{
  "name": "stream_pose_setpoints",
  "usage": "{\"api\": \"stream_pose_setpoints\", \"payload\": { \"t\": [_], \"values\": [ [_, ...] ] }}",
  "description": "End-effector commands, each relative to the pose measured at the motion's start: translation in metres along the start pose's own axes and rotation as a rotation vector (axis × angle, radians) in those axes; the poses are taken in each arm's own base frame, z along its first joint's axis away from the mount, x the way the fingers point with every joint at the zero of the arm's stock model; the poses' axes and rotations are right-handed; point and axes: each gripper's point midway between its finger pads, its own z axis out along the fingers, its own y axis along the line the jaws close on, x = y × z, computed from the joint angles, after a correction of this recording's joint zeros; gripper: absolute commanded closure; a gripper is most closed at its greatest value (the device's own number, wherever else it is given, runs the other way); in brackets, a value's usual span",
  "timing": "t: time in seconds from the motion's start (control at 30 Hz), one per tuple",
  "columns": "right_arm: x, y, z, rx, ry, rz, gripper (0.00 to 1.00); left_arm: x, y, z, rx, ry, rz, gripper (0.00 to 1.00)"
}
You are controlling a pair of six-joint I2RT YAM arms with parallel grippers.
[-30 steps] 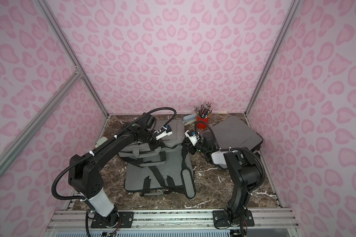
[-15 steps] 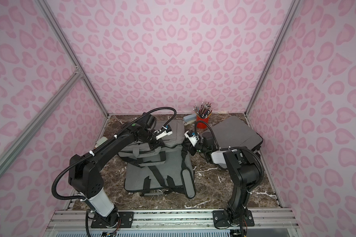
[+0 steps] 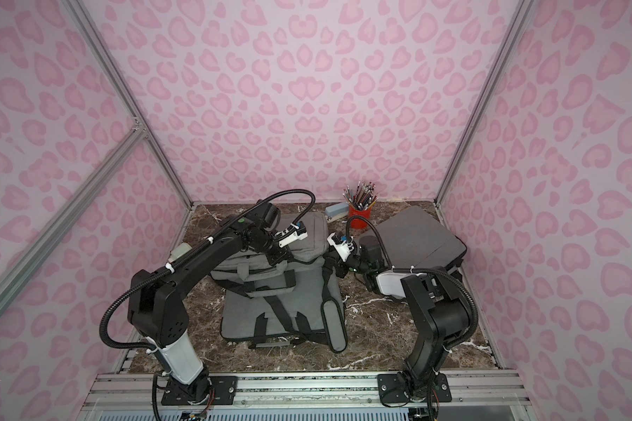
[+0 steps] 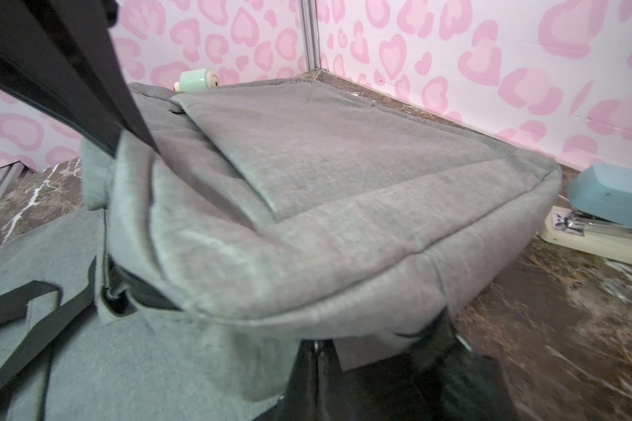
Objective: Open the zippered laptop bag and take out the laptop
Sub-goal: Unzip the zipper on the zippered laptop bag.
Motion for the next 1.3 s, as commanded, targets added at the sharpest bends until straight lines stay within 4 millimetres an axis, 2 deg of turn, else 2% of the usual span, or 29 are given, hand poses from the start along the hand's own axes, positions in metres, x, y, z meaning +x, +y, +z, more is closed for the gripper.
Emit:
{"api": "stream_pose_setpoints", "payload": {
  "t": [0.0, 0.4, 0.6, 0.77, 0.9, 1.0, 1.27],
  "values": [
    [-0.001, 0.015, -0.001, -0.024, -0.003, -0.004, 1.0, -0.016, 0.01, 0.0, -0.034, -0.047, 0.001, 0.97],
    [-0.01, 0.071, -0.011, -0.098, -0.018, 0.018, 1.0, -0.023, 0.022, 0.008, -0.066, -0.066, -0.014, 0.97],
    [-0.004, 0.093, 0.005, -0.084, 0.023, 0.02, 1.0, -0.033, 0.01, 0.013, 0.017, -0.119, -0.042, 0.97],
    [0.004, 0.08, 0.019, 0.016, 0.07, 0.082, 1.0, -0.031, 0.001, 0.013, 0.056, -0.125, -0.043, 0.97],
    [-0.001, 0.081, 0.024, 0.029, 0.057, 0.147, 1.0, -0.025, -0.003, 0.013, 0.061, -0.117, -0.037, 0.97],
    [-0.001, 0.082, 0.022, 0.033, 0.056, 0.187, 0.94, -0.021, -0.002, 0.013, 0.049, -0.108, -0.038, 0.97],
    [0.002, 0.082, 0.002, 0.073, 0.053, 0.306, 0.68, -0.013, 0.002, 0.016, 0.018, -0.078, -0.031, 0.97]
  ]
}}
